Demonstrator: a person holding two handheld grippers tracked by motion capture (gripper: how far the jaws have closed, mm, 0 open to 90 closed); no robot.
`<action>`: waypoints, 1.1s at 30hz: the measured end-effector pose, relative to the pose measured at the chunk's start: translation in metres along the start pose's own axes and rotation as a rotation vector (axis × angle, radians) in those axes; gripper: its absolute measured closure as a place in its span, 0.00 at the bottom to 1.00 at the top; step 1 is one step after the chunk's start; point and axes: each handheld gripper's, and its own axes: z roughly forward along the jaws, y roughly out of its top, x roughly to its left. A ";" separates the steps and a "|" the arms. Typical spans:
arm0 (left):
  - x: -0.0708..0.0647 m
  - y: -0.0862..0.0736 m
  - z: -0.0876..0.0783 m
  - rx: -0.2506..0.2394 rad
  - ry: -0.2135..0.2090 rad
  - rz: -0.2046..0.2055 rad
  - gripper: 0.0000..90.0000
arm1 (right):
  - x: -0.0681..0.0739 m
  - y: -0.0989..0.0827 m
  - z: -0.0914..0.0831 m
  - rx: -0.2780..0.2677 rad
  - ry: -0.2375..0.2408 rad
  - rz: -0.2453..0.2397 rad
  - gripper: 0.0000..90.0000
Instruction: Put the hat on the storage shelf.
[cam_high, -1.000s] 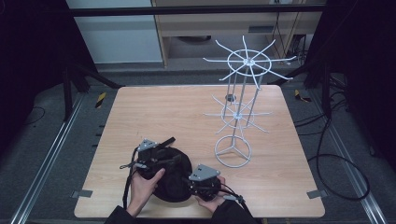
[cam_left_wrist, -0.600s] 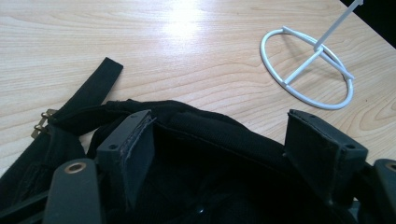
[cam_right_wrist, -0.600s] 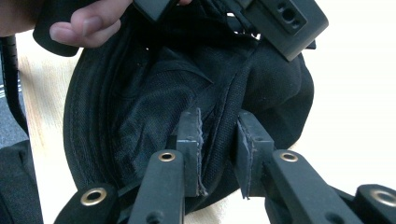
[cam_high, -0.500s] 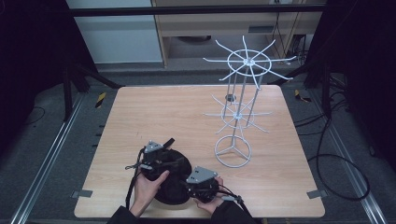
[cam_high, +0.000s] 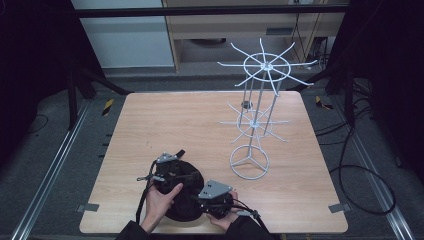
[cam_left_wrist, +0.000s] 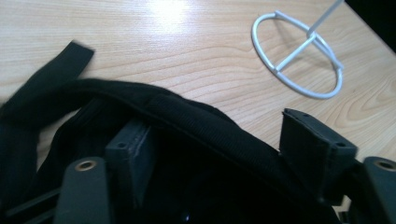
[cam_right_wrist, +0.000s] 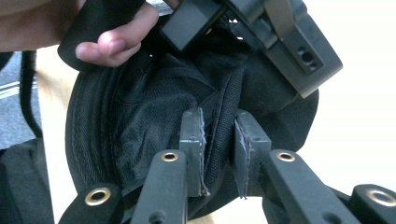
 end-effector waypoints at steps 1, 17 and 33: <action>0.000 0.000 -0.001 0.003 -0.006 0.000 0.43 | 0.000 0.000 0.000 -0.001 0.004 0.002 0.83; 0.000 0.012 -0.043 -0.162 -0.073 -0.018 0.82 | -0.017 0.006 -0.035 -0.137 0.095 0.116 0.54; -0.041 0.026 -0.085 -0.284 -0.138 0.173 0.89 | -0.033 0.013 -0.025 -0.178 -0.013 0.188 0.44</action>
